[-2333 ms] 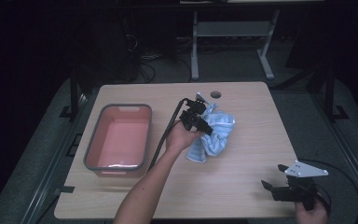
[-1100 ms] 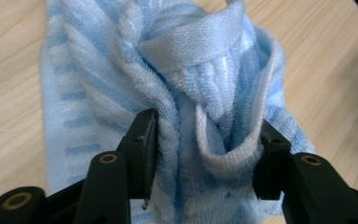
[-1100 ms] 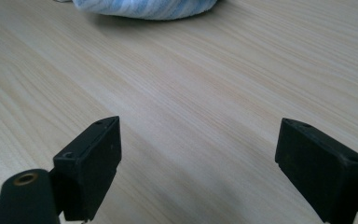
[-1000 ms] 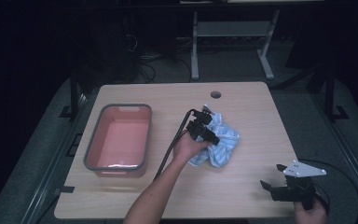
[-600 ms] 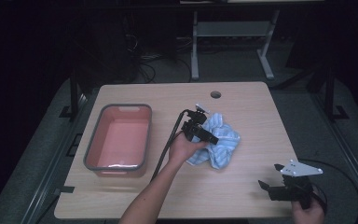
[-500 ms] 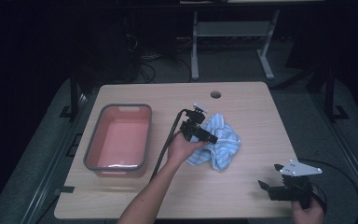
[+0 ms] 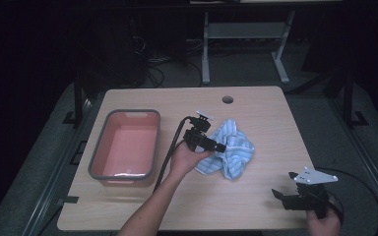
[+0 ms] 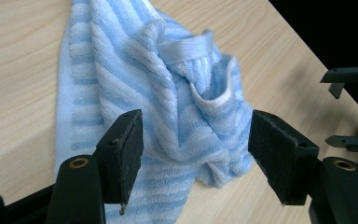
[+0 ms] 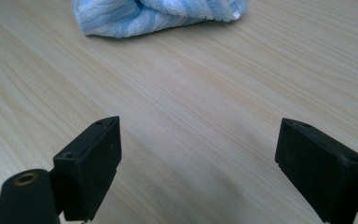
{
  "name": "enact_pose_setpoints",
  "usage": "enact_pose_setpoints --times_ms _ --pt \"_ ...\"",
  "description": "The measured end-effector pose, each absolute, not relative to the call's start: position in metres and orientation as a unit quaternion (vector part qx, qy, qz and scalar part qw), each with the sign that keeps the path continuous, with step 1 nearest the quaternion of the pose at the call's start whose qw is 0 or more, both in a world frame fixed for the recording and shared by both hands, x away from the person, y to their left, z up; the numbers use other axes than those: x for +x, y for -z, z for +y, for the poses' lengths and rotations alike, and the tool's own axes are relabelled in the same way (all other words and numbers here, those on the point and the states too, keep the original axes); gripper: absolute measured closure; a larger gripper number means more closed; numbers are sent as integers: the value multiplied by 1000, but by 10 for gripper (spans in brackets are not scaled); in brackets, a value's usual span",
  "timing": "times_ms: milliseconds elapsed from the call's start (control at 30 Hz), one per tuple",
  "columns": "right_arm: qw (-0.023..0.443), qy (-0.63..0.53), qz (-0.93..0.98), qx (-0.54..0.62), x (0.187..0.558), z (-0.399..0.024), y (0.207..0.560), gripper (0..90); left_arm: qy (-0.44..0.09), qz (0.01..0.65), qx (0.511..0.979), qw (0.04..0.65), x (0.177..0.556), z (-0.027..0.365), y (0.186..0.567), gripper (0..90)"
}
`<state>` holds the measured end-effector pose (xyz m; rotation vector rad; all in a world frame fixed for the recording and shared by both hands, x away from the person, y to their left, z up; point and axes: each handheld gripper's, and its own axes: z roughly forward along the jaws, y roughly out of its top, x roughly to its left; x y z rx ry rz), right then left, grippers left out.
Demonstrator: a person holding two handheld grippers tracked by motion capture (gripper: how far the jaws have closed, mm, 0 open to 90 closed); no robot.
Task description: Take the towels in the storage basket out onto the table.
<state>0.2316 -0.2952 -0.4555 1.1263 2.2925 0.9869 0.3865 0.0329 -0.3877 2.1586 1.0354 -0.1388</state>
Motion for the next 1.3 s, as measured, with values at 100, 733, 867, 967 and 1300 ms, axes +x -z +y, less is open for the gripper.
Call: enact_pose_setpoints --times_ms 100,733,867,967,1300 --pt "201 -352 822 400 232 -294 456 137 54 400 839 366 383 37 388 352" --pt "199 -346 823 403 235 -294 458 137 64 391 831 389 365 51 394 324" --pt "200 -347 823 403 236 -293 459 137 61 392 831 389 363 56 395 320" --pt "197 -349 823 403 237 -293 458 137 61 391 831 391 359 59 396 311" --pt "198 -345 825 401 238 -291 458 137 63 387 830 398 348 69 402 293"
